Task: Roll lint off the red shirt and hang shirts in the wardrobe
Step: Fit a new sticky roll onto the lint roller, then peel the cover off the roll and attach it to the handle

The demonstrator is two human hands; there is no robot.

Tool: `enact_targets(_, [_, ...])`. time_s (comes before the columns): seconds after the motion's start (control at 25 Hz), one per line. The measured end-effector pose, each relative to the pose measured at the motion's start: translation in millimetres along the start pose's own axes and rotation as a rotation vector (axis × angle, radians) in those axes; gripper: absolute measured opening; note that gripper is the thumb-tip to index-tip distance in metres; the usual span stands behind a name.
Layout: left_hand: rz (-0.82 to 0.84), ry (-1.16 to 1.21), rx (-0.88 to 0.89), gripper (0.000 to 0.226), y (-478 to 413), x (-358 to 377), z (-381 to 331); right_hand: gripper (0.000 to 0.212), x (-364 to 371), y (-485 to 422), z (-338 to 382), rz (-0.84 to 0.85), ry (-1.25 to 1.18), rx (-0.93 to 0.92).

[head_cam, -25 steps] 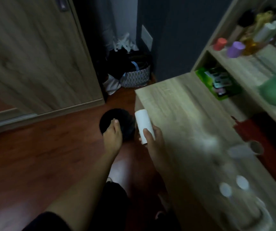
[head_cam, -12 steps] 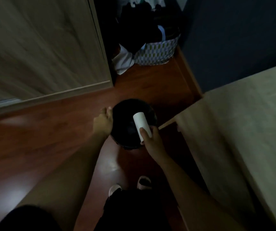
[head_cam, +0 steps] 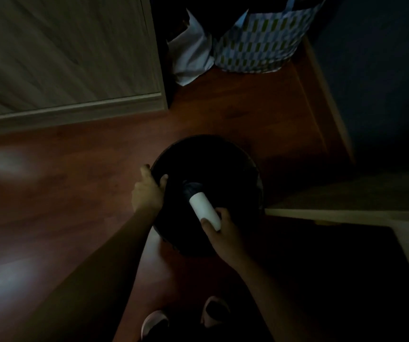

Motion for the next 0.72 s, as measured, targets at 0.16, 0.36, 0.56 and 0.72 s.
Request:
enact_targets(0.16, [-0.052,-0.021,0.081,0.029,-3,5,7,0.068,17,-29,2,0.063,0.002,0.022])
enact_targets(0.36, [-0.069,-0.024,0.112,0.027,-3,4,5,0.074,30,-40,6,0.131,0.033,0.014])
enact_targets(0.56, [-0.003,-0.035,0.0,0.044,-1,-1,1,0.069,22,-27,17,0.041,0.089,-0.01])
enact_targets(0.72, [-0.036,0.004,0.026,0.053,2,-45,-11,0.066,-4,2,60,-0.025,0.101,-0.07])
Point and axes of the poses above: each hand's wrist, its own y-axis away from the middle knuckle, its own x-axis out of the palm, z = x × y, the point moved 4 cm from there along -y, towards the middle knuckle, and after that the axes turned 10 degrees about -z, right-handed, at the moved point
